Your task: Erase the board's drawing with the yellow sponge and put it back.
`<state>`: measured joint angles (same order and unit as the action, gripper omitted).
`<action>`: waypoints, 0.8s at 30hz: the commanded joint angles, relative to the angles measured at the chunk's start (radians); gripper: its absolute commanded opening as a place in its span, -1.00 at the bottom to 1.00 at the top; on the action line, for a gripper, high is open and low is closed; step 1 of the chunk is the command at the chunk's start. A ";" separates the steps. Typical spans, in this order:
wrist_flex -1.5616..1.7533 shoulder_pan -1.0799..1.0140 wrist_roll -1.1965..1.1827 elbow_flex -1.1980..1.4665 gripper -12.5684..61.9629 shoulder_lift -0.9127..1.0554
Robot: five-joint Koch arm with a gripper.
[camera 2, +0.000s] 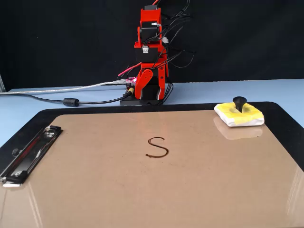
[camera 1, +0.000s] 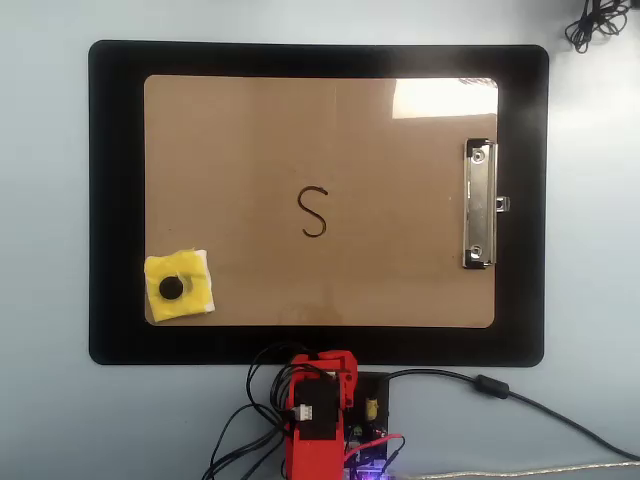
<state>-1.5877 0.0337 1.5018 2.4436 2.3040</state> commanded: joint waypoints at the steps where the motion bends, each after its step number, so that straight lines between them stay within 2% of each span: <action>1: -0.067 0.003 0.000 0.017 0.26 0.048; 13: -0.069 0.006 0.009 -0.002 0.26 0.048; 18: -0.021 0.035 0.000 -0.313 0.24 0.020; 20: 0.034 0.130 0.000 -0.423 0.24 -0.015; 24: 0.249 0.525 0.028 -0.518 0.22 -0.012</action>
<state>-1.4312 0.4525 1.5048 1.9574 2.2764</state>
